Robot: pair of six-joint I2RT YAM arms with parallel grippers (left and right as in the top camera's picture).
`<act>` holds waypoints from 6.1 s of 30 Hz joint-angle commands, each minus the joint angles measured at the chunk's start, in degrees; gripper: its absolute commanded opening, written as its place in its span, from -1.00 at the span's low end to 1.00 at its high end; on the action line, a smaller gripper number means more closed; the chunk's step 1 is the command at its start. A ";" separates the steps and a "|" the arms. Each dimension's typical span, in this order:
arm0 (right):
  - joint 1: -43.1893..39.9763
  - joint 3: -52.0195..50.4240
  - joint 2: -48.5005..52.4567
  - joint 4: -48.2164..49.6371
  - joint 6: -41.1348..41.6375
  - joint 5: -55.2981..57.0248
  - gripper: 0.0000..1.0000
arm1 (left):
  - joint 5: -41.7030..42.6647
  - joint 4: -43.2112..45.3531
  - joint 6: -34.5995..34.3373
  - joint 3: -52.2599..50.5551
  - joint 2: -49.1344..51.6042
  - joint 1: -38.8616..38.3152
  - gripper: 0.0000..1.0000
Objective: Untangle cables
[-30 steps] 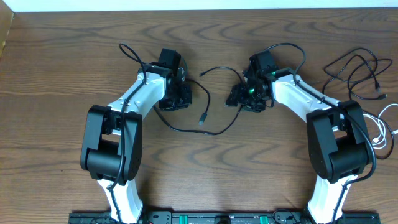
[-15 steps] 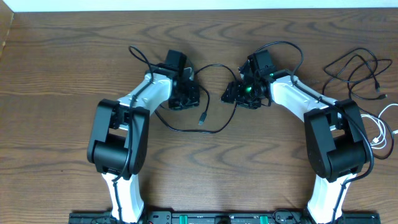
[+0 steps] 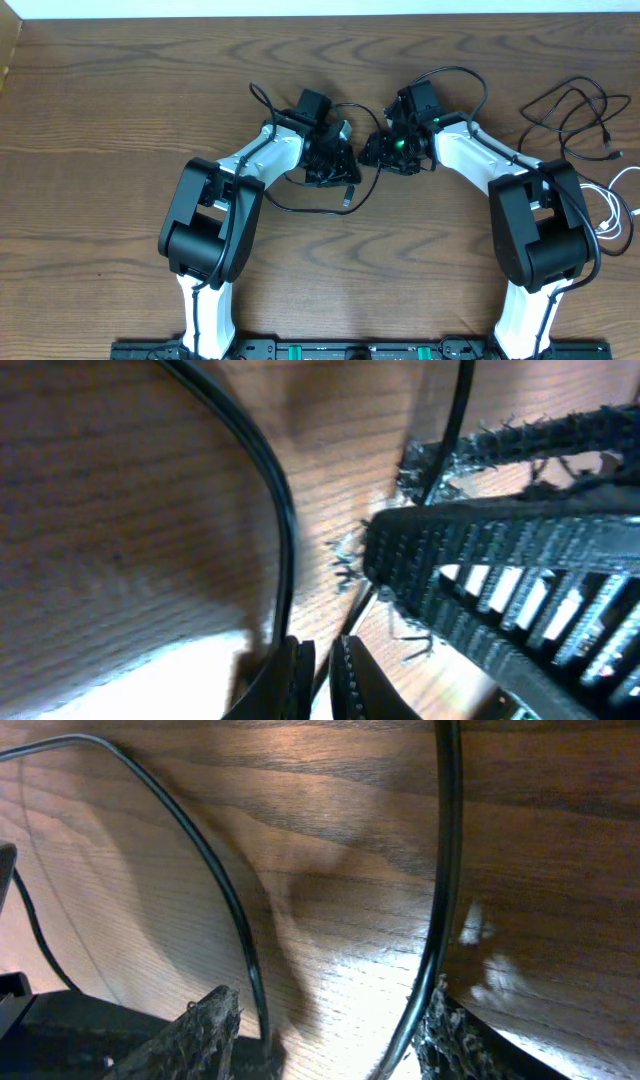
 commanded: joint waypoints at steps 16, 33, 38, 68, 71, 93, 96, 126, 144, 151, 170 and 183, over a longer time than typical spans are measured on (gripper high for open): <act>7.30 5.25 2.64 -3.08 -5.09 12.26 0.13 | -12.61 -3.32 2.08 3.61 -7.30 12.68 -0.76; 11.26 5.42 2.64 0.48 -3.28 10.78 0.20 | -14.97 10.12 -1.25 3.61 6.27 10.25 -0.76; 12.98 5.42 2.64 1.20 -0.94 14.64 0.16 | -14.78 9.99 -1.25 3.61 8.37 8.15 -0.76; 15.13 16.72 10.01 -12.96 7.61 24.17 -0.76 | 4.61 7.74 -0.33 3.61 8.68 7.85 -0.78; 15.10 19.06 11.26 -16.06 6.84 24.20 -0.98 | 5.92 7.98 0.15 3.63 8.68 7.87 -0.78; -3.54 40.22 3.45 -33.05 -17.84 20.15 -0.98 | -1.11 -7.76 1.40 3.61 -21.77 19.45 -0.39; -8.90 40.26 -0.13 -35.85 -19.04 26.16 -0.99 | -8.79 -12.11 1.40 3.61 -21.77 19.39 -0.39; -32.76 40.17 -1.53 -42.53 -18.82 30.23 0.99 | -13.97 -16.96 1.38 2.47 -21.75 17.55 0.96; -32.76 40.17 -1.53 -42.53 -18.82 30.23 0.98 | -13.94 -16.96 1.38 2.47 -21.75 17.55 0.96; -32.76 40.17 -1.53 -42.53 -18.82 30.23 0.99 | -13.97 -16.98 1.38 2.47 -24.41 17.53 0.96; -32.76 40.17 -1.53 -42.53 -18.82 30.23 0.99 | -11.56 -17.00 1.38 2.21 -82.73 17.55 0.96; -32.76 40.17 -1.53 -42.53 -18.82 30.23 0.99 | -22.21 -13.97 1.40 -19.34 -103.10 17.70 0.96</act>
